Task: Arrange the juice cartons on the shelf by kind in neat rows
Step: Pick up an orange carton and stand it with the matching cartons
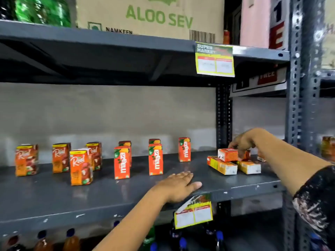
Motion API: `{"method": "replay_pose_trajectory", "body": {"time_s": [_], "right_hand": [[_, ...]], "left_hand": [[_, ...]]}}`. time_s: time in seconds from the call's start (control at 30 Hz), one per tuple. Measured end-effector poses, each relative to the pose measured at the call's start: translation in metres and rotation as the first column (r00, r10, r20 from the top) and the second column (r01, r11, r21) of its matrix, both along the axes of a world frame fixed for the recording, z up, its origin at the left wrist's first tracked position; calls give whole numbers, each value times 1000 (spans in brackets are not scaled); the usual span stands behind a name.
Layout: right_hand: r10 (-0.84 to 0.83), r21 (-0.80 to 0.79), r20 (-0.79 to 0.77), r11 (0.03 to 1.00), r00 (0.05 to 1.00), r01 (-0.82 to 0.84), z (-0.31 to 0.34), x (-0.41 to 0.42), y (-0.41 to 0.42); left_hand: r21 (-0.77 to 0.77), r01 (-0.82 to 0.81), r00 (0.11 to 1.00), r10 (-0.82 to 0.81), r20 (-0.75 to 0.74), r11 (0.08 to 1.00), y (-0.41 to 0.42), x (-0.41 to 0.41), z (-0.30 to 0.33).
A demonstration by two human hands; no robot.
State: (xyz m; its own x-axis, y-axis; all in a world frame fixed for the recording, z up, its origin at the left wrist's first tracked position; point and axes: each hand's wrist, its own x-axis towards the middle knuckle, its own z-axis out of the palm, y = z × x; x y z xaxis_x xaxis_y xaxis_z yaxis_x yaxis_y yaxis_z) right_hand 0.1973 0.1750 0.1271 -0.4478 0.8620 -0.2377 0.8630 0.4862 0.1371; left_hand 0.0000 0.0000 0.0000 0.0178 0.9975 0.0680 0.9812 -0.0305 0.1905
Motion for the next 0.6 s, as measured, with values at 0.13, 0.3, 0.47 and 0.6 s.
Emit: {"method": "replay_pose_trajectory", "body": {"time_s": [0.13, 0.3, 0.47, 0.6], "right_hand": [[-34, 5, -63, 999, 997, 34, -4, 15, 6], [11, 38, -249, 999, 968, -2, 1, 29, 25], [4, -97, -924, 965, 382, -245, 1, 33, 13], [-279, -123, -918, 876, -282, -467, -17, 1, -22]], "left_hand": [[20, -47, 999, 47, 1, 999, 1, -5, -4], [18, -61, 998, 61, -1, 998, 1, -3, -3], [-9, -49, 999, 49, -4, 999, -10, 2, 4], [-37, -41, 999, 42, 8, 998, -32, -12, 9]]}}
